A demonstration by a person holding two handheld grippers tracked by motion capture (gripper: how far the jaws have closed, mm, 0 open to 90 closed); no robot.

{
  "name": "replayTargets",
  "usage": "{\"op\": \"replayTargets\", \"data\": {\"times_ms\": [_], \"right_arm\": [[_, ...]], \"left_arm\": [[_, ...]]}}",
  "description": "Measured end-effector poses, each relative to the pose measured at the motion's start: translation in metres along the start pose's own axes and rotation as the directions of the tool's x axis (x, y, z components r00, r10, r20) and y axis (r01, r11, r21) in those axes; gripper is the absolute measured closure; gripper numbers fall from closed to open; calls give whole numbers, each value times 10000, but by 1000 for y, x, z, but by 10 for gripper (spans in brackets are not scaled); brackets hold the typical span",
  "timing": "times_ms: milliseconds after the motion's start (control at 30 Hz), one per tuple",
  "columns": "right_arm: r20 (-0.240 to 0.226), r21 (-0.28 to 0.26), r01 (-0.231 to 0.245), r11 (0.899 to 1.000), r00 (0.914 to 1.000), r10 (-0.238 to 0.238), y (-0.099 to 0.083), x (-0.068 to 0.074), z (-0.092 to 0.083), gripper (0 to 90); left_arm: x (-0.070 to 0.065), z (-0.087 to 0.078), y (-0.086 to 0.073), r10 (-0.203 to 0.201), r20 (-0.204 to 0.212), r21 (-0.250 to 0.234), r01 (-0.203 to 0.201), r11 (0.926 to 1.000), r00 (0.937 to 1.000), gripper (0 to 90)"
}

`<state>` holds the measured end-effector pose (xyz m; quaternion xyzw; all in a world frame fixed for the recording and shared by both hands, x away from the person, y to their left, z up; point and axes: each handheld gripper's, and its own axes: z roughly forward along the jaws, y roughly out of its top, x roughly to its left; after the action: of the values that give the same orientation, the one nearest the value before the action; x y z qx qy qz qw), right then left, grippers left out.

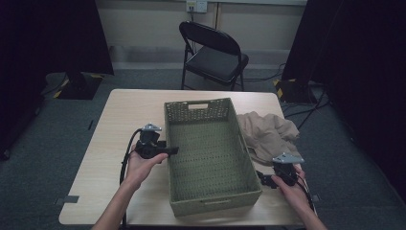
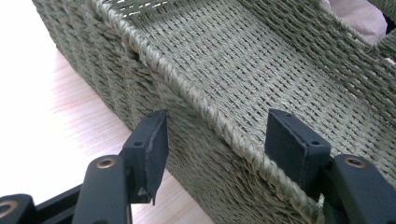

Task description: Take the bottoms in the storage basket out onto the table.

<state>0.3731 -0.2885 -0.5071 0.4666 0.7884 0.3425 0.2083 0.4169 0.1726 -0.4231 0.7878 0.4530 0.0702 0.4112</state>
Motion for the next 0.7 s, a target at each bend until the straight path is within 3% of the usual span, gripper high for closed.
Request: {"op": "replayTargets", "data": {"times_ms": [267, 400, 700], "right_arm": [[-141, -4, 118, 9999, 9998, -118, 2, 6, 2, 123], [-171, -7, 149, 9999, 9997, -149, 3, 9, 3, 123], [-285, -20, 237, 9997, 9993, -237, 6, 23, 6, 123]], "left_arm": [[7, -4, 0, -85, -10, 56, 85, 9999, 10000, 432], [9, -8, 3, 206, -333, 192, -200, 9996, 9992, 460], [21, -15, 3, 160, -506, 225, -148, 9996, 9986, 519]]}}
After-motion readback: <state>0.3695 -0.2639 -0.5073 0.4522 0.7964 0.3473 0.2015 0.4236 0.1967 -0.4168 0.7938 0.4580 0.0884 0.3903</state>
